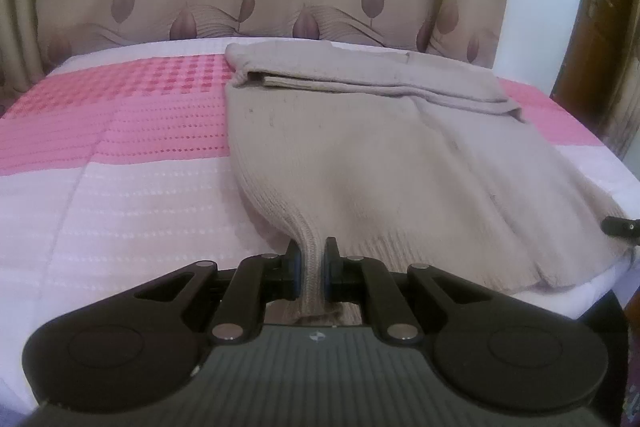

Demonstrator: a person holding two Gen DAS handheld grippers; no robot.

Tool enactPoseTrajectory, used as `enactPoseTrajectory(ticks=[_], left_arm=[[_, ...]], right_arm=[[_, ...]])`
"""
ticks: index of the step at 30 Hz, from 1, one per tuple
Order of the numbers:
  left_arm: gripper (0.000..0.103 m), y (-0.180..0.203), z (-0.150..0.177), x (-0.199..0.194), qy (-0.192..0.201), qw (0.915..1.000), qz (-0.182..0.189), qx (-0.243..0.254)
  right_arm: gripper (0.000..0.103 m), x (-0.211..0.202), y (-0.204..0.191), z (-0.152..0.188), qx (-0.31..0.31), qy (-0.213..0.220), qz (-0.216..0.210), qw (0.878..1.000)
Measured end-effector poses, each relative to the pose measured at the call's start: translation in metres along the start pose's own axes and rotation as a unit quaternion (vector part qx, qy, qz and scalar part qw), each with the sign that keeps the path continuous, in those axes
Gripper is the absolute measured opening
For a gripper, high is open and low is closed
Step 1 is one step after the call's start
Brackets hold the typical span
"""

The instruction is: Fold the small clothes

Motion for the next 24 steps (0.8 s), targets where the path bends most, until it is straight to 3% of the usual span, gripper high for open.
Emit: enactPoseTrajectory(ticks=[14,19,24], left_arm=[[0.010,0.003,0.002,0.003,0.000,0.9997,-0.013,0.019],[0.010,0.004,0.003,0.002,0.013,0.9995,-0.015,0.025],[0.010,0.000,0.001,-0.005,0.026,0.9995,-0.006,0.017]], right_arm=[[0.016,0.005,0.002,-0.001,0.010,-0.017,-0.005,1.000],[0.013,0.011,-0.006,0.000,-0.016,-0.020,0.008,1.000],[0.012,0.008,-0.006,0.003,0.011,-0.011,-0.021,1.000]])
Point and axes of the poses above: each gripper's, at about its wrist camera, not at the fingertips, and x roughly the way its jaws point, y to its right, z to its underside, the point moved 4 cm from there along x, roughly the way its jaws point, and after that the axes turned 5 degrees about -x, right-handed, at the moved point
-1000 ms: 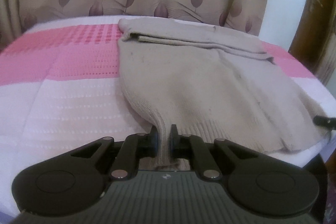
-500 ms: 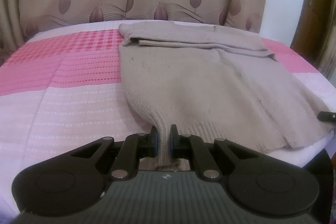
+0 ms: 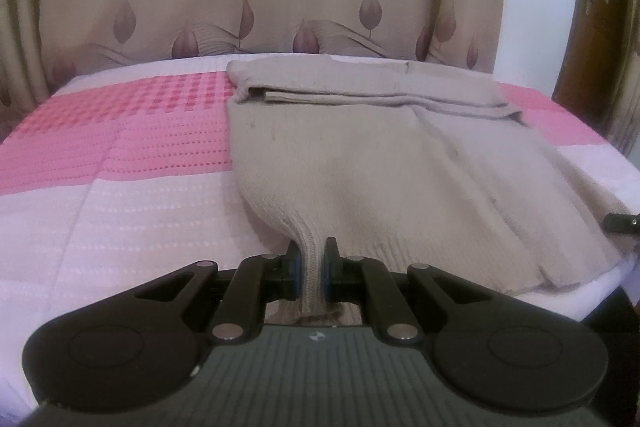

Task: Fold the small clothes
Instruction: 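Hold the hem with both grippers and lift it toward the collar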

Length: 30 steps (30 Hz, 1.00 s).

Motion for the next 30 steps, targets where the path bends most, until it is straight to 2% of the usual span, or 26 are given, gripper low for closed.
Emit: enactPoseTrajectory(ticks=[6,11,17,24,27,29,30], left_arm=[[0.010,0.000,-0.005,-0.010,0.014,0.9999,0.004,-0.007],[0.010,0.001,-0.005,-0.016,0.018,0.9998,0.007,-0.008],[0.010,-0.008,-0.005,-0.021,0.014,0.9989,0.023,-0.037],[0.010,-0.016,0.001,-0.012,0.000,0.9986,0.030,-0.044],[0.011,-0.014,0.003,-0.008,-0.008,0.9987,0.038,-0.035],[0.012,-0.016,0.003,-0.006,-0.011,0.9986,0.037,-0.035],[0.016,-0.017,0.004,-0.004,-0.016,0.9980,0.045,-0.042]], right_arm=[[0.011,-0.012,0.005,-0.003,0.037,0.024,-0.026,0.999],[0.011,-0.017,0.002,-0.007,0.037,0.031,-0.033,0.998],[0.011,-0.023,0.003,-0.008,0.048,0.041,-0.044,0.997],[0.011,-0.028,0.011,-0.006,0.049,0.034,-0.025,0.998],[0.015,-0.026,0.016,-0.004,0.060,0.022,-0.037,0.997],[0.024,-0.024,0.018,-0.004,0.059,0.019,-0.029,0.998],[0.042,-0.023,0.019,-0.003,0.059,0.016,-0.031,0.998]])
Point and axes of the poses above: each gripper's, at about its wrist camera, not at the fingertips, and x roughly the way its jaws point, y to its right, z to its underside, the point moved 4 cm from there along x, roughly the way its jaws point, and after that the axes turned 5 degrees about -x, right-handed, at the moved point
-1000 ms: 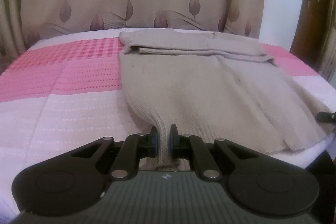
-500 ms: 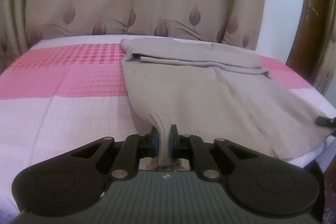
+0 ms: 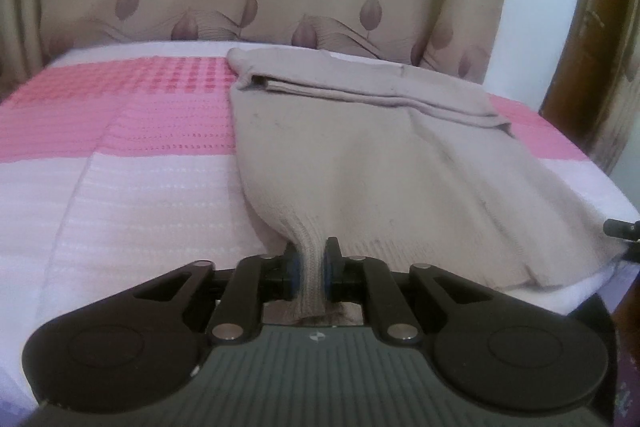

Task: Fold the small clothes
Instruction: 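Hold the hem with both grippers and lift it toward the collar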

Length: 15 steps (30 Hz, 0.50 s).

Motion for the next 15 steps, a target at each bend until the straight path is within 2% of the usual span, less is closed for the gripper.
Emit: enactPoseTrajectory(ticks=[1,3,4,5,6,7,8,11,15], left_arm=[[0.016,-0.002,0.001,0.002,-0.004,0.9999,0.006,-0.008],[0.025,-0.006,0.001,0.007,-0.012,0.9996,0.012,-0.025],[0.025,-0.007,0.002,0.009,-0.014,0.9992,0.019,-0.033],[0.025,-0.008,0.002,0.010,-0.011,0.9990,0.023,-0.038],[0.009,-0.009,0.002,0.010,-0.010,0.9989,0.021,-0.040],[0.010,-0.010,0.001,0.011,-0.012,0.9985,0.022,-0.048],[0.010,-0.012,0.001,0.010,-0.011,0.9978,0.026,-0.060],[0.010,-0.011,-0.004,0.002,0.006,0.9975,0.028,-0.065],[0.010,-0.008,-0.016,-0.004,0.022,0.9963,0.045,-0.069]], right_arm=[[0.059,0.002,0.001,0.001,0.002,-0.004,-0.003,1.000],[0.061,0.004,-0.001,0.002,0.000,0.001,-0.007,1.000],[0.060,0.007,-0.004,0.001,-0.010,-0.002,-0.002,1.000],[0.057,0.010,-0.006,0.001,-0.021,-0.003,0.004,1.000],[0.032,0.012,-0.006,0.001,-0.022,-0.005,0.008,1.000],[0.011,0.015,-0.004,0.002,-0.021,-0.007,0.013,1.000],[0.011,0.018,-0.002,0.003,-0.017,-0.014,0.020,1.000],[0.011,0.013,-0.004,0.005,-0.021,0.004,0.006,1.000],[0.011,0.003,-0.012,-0.006,-0.011,0.034,-0.028,0.999]])
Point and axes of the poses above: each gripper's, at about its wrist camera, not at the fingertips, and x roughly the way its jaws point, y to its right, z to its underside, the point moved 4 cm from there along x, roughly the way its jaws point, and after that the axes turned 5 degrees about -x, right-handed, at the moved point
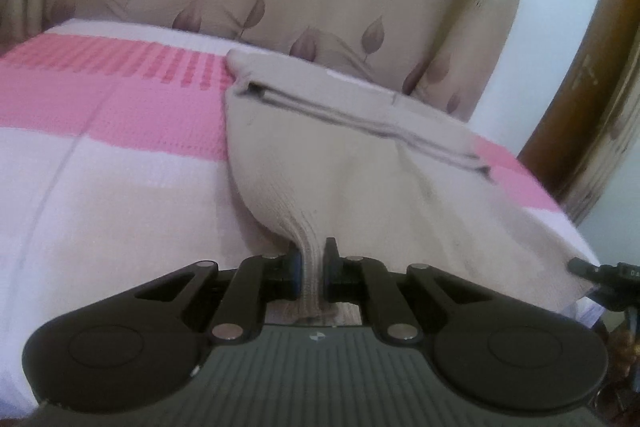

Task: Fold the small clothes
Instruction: 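Hold the hem with both grippers and lift it toward the collar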

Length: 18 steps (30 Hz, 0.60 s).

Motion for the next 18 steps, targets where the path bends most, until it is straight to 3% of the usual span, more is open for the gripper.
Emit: enactPoseTrajectory(ticks=[18], left_arm=[[0.010,0.024,-0.053,-0.006,0.067,0.9976,0.014,-0.013]], right_arm=[[0.012,0.010,-0.014,-0.056,0.022,0.051,-0.055,0.997]])
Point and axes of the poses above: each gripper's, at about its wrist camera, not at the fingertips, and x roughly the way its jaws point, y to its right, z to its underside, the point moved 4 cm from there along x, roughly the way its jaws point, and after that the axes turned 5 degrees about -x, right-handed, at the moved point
